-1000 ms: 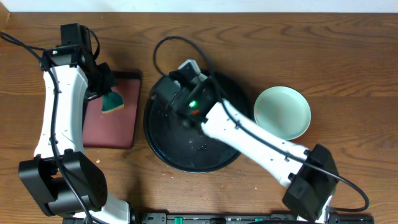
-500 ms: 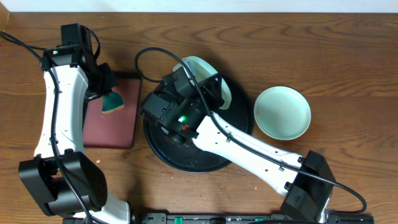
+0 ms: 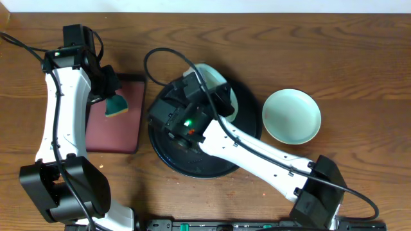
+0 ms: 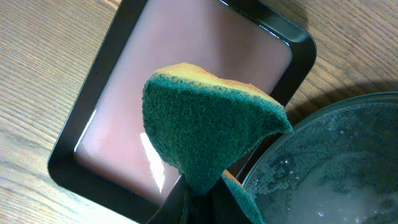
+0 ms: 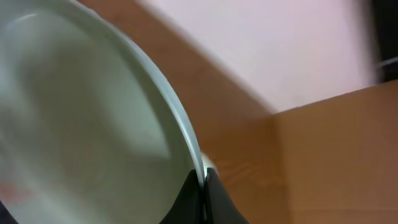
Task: Clean dirty plates on tray and stack at the side
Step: 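Lift the light-blue plate with the right gripper and carry it onto the stack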
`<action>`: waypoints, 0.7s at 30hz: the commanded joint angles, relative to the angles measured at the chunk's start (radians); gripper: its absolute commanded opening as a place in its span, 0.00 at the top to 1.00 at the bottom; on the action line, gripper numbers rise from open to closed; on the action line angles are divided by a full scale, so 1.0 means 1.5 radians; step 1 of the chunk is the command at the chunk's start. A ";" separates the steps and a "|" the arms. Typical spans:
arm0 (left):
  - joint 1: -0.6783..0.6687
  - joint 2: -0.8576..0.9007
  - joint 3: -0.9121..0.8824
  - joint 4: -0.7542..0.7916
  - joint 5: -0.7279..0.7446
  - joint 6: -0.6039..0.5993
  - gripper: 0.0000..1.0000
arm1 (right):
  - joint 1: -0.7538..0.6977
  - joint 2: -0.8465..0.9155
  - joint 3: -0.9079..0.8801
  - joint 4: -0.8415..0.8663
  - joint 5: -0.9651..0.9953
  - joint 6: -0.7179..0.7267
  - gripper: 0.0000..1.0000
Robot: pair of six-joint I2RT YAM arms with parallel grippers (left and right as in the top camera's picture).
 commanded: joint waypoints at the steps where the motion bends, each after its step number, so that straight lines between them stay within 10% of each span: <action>1: 0.002 0.000 -0.006 -0.002 0.002 0.006 0.93 | -0.043 -0.007 0.003 0.004 -0.249 -0.005 0.99; 10: 0.002 0.000 -0.006 -0.002 0.002 0.006 0.93 | -0.172 -0.041 0.003 0.089 -0.743 -0.176 0.99; 21: 0.002 0.000 -0.006 -0.002 0.002 0.006 0.93 | -0.406 -0.163 0.003 0.042 -0.823 -0.170 0.99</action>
